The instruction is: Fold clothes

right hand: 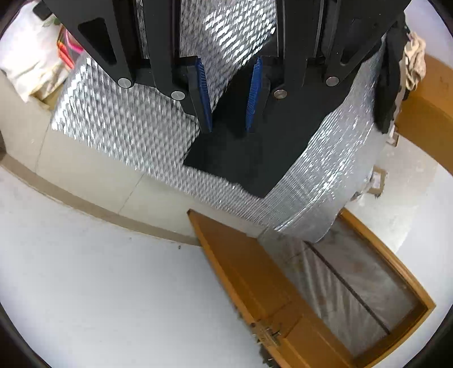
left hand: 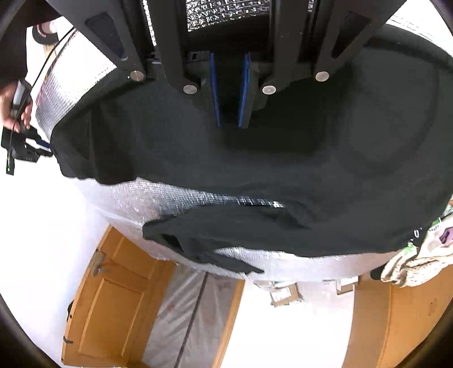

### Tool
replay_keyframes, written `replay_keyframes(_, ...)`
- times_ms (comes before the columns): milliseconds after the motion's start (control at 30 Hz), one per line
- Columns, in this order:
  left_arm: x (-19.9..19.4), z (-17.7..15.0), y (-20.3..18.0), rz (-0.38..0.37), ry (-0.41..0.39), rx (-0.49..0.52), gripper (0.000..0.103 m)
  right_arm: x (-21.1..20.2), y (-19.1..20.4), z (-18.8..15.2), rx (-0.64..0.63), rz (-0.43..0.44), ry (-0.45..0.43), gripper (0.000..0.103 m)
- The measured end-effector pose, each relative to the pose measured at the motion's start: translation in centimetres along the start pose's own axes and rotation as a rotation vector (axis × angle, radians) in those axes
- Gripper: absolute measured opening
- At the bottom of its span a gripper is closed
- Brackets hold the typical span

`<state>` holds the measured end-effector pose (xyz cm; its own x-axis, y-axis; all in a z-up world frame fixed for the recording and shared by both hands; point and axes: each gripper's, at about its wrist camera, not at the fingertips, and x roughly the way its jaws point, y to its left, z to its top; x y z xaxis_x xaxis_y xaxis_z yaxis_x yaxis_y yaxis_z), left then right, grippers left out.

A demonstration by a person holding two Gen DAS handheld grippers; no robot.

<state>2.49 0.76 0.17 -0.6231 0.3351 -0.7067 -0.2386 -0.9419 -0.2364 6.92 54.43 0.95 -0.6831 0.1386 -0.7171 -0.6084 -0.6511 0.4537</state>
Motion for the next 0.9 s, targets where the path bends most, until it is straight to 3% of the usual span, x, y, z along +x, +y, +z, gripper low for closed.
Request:
replay_keyframes(100,0.0,-0.1,-0.1,0.0,-0.002,0.01,0.012,0.6,0.0,0.3,-0.018,-0.022,-0.003,0.003)
replay_keyframes(333,0.0,-0.2,0.1,-0.009,-0.001,0.01,0.012,-0.8,-1.2,-0.2,-0.021,0.004,-0.047,0.003)
replay_keyframes(700,-0.2,-0.3,-0.2,-0.039,0.009,0.03,0.012,-4.7,-4.8,-2.0,0.041,-0.08,-0.065,0.004)
replay_keyframes(800,-0.4,-0.6,-0.2,-0.049,0.015,0.03,0.012,-6.1,-4.7,-2.1,0.019,-0.121,-0.131,0.006)
replay_keyframes(900,-0.6,-1.1,-0.3,-0.057,0.02,0.03,0.012,-7.3,-3.4,-2.2,-0.022,-0.101,-0.184,0.007)
